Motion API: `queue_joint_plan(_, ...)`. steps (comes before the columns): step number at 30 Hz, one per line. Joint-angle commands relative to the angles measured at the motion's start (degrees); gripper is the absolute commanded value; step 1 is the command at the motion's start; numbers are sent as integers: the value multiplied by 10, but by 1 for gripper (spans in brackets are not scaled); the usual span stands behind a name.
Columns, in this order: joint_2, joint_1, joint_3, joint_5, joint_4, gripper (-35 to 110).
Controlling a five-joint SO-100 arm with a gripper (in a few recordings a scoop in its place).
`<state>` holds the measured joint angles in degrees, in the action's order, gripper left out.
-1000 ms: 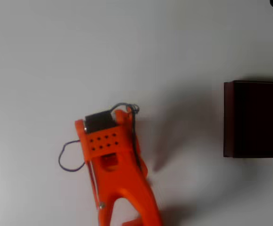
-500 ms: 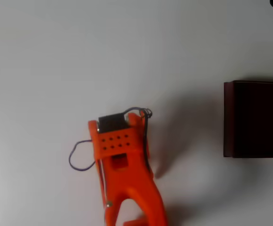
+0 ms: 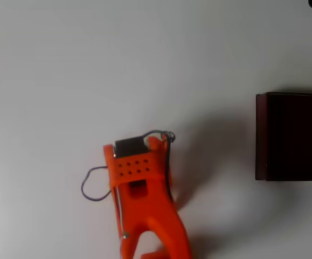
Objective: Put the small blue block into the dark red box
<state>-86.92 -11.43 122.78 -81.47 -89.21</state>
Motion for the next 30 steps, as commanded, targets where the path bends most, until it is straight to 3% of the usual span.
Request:
queue_joint_plan(1,-25,4,11,2,4,20)
queue_joint_plan(14,-25,30,19,54,34,1)
queue_joint_plan(22,-54,33,14,64,17,1)
queue_joint_plan(30,-192,67,11,138,-15,1)
